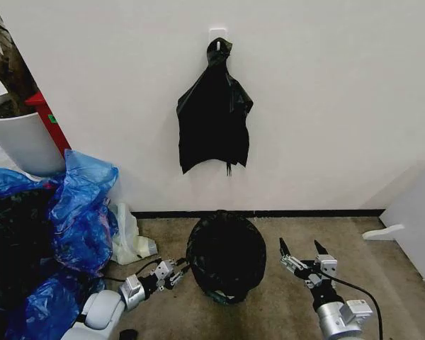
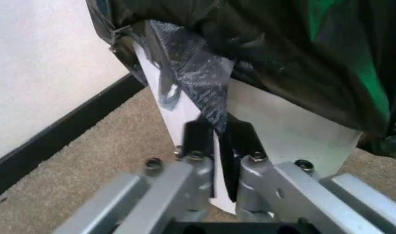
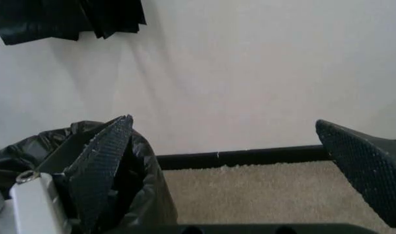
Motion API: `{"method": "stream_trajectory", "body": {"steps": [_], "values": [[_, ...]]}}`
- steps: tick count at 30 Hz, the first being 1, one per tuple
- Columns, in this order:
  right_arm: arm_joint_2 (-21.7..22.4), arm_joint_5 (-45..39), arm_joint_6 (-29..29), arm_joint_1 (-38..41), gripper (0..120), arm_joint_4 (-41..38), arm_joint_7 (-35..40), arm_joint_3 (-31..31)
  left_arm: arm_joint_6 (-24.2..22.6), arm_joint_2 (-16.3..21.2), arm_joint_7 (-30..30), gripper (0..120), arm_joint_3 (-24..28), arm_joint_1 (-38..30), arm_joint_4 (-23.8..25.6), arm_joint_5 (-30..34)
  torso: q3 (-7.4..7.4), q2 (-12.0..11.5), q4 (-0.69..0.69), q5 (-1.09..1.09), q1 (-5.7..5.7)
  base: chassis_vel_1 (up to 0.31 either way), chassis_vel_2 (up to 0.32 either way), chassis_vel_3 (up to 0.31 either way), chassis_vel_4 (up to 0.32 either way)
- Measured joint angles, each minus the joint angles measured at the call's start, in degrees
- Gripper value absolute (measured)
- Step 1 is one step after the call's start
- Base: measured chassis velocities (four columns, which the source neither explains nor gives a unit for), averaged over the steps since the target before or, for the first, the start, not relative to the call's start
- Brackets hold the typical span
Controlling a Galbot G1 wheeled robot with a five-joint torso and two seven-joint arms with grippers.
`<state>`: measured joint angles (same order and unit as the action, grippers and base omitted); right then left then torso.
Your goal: Place the garbage bag over the trash bin.
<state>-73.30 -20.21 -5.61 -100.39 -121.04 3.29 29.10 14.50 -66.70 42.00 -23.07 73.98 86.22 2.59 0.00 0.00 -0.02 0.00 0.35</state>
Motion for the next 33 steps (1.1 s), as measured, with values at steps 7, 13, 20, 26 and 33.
{"method": "stream_trajectory", "body": {"steps": [7, 13, 20, 26, 33], "values": [[0.0, 0.1, 0.1, 0.7, 100, 0.5, 0.0, -0.5, 0.0, 0.0, 0.1, 0, -0.6, 0.5, 0.3, -0.2, 0.0, 0.0, 0.01, 0.0, 0.0, 0.0, 0.0, 0.0, 0.0], [-0.3, 0.3, 0.0, 0.6, 100, 0.8, 0.0, -0.8, -0.1, -0.4, -0.5, 0, -1.5, 0.6, -0.8, -1.4, 0.0, 0.0, 0.0, 0.0, 0.0, 0.0, 0.0, 0.0, 0.0], [-0.2, 0.2, -0.5, -0.2, 100, 0.9, -0.1, -0.2, 0.2, -2.2, -1.0, 0, -2.0, 0.1, -5.9, -4.1, 0.0, 0.0, 0.0, 0.0, 0.0, 0.0, 0.0, 0.0, 0.0], [-0.2, 0.2, -0.7, -0.5, 100, 0.8, -0.1, -0.1, 0.5, -3.4, -1.1, 0, -1.7, -1.2, -9.1, -5.3, 0.0, 0.0, 0.01, 0.0, 0.0, 0.0, 0.0, 0.0, 0.0], [0.0, 0.2, -1.0, -1.0, 100, 0.4, -0.2, -0.1, 0.8, -4.7, -1.0, 0, -1.3, -2.5, -11.9, -6.1, 0.0, 0.0, 0.0, 0.0, 0.0, 0.0, 0.0, 0.0, 0.0]]}}
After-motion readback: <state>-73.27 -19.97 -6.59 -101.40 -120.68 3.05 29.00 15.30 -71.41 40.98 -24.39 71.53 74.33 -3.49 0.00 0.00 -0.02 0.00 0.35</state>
